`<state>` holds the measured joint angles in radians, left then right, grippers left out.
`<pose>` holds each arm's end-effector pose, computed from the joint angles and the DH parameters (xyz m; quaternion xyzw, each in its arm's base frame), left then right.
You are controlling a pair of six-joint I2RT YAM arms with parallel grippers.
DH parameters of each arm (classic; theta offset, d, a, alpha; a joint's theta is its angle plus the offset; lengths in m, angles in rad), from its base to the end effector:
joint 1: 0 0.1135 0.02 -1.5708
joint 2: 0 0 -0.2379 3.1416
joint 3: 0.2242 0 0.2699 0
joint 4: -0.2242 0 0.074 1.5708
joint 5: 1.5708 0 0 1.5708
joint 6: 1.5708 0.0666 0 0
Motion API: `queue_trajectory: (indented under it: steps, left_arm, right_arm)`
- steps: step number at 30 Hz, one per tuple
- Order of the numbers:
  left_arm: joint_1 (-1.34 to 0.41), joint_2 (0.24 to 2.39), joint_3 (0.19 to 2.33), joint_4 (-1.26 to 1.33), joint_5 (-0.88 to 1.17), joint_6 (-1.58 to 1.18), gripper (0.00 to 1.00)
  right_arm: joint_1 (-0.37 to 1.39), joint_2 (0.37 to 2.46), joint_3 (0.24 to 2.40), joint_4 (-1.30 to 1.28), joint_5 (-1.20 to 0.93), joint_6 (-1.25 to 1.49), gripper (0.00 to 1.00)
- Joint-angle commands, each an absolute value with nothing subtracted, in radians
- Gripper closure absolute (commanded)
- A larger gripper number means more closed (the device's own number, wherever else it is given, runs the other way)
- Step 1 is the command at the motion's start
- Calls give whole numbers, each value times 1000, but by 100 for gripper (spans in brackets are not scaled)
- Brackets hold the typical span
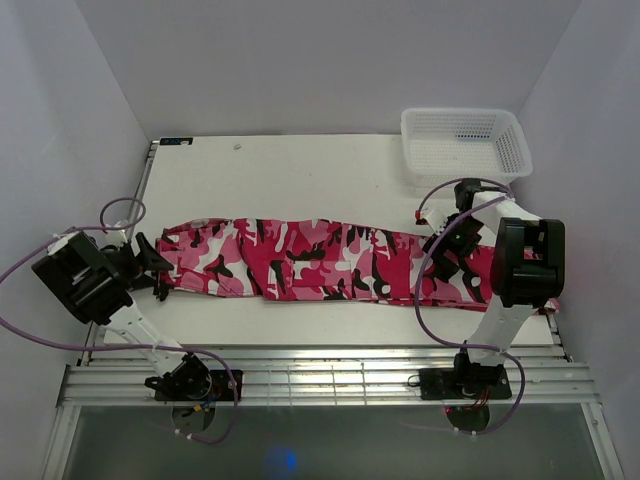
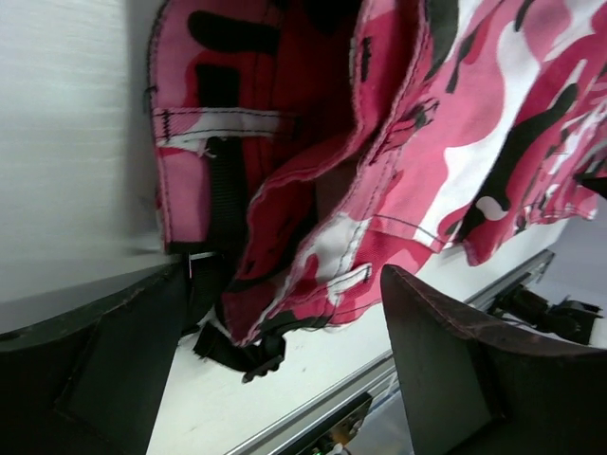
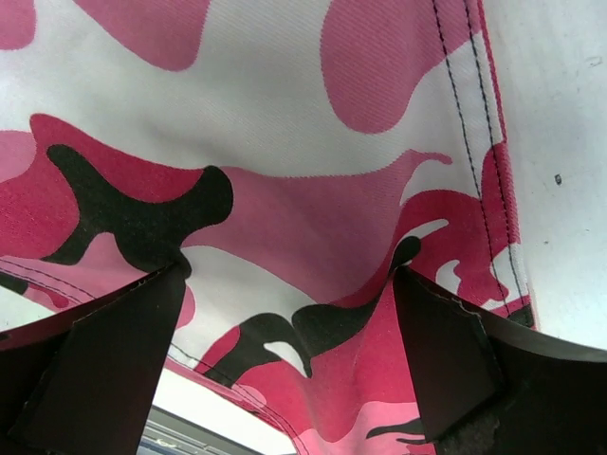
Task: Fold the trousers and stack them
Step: Fold the trousers
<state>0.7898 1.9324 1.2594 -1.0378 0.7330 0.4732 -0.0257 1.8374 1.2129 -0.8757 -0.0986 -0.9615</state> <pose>0.2640 0.2031 0.0966 -0.1716 0.9157 -0.3271 0.1583 0.3412 -0.0022 0.0979 -0.4517 0.8901 0.0267 0.0544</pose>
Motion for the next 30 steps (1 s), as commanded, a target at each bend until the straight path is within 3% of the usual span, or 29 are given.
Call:
queue_trajectory:
  steps: [1,9,13,18,30]
  left_arm:
    - [792,1960,1206,-985,825,485,10]
    - [792,1933,1198,-997,948,476,37]
    - [792,1895,1285,-1043,1003,485,69]
    - [792,1905,1423,-1111,1052,479,97]
    - [652,1945,1687,-1128,1077,457,100]
  right_arm:
    - [-18,1864,1189,-825,-100,-939,4]
    - [-12,1896,1180,-801,-83,-925,7]
    - [-9,1898,1167,-787,-66,-927,9]
    - [-9,1904,1164,-782,-61,-934,10]
    - [-5,1921,1167,-781,-46,-948,13]
